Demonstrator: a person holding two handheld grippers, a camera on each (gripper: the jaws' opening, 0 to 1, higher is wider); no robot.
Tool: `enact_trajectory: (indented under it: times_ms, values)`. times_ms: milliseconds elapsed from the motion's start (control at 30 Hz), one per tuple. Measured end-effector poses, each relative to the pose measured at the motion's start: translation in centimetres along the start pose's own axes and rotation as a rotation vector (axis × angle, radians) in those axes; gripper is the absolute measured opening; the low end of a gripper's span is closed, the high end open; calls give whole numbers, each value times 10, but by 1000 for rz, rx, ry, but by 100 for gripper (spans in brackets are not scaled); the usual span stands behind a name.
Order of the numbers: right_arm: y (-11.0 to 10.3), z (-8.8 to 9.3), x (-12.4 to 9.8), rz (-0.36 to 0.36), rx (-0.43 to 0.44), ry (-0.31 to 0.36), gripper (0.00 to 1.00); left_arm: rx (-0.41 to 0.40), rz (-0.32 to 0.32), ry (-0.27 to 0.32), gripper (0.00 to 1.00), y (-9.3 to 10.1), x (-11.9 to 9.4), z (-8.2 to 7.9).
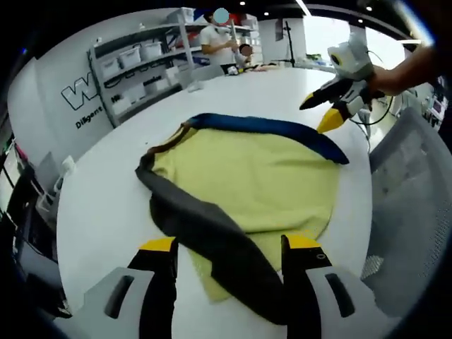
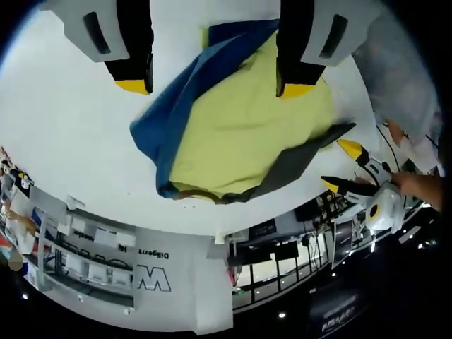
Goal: Fold the garment on the visible template until the final outline fits inside the template.
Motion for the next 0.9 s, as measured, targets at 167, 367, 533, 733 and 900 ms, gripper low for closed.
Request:
enact_trajectory:
  times_ms: [167, 367, 533, 733, 900]
  values:
    - [-6, 4, -6, -6, 24, 4, 67, -41, 8, 0, 62, 2, -3, 6]
    - [-7, 15, -10, -10, 8, -10, 65, -50, 15, -14, 55, 9, -6, 21]
    - [-7, 23, -11, -11, 10, -30, 61, -52, 30, -29, 54, 21, -6, 30]
    - [-14, 34, -14, -48, 42, -93, 53, -13, 48, -48, 47, 31, -3, 39]
    - [-18, 39, -14, -66, 32, -116, 39, -22, 48, -63, 45, 33, -4, 45]
Point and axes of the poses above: the point that each gripper's makers call its tool centre point, and the gripper's own axes: x roughly forward along the fingers, y roughly to its right, z roughly out of its underside, the point moved 6 cm from there along -x, roughly backward along the fingers, and after that the axes turned 6 degrees about z, right-handed, at the moved point
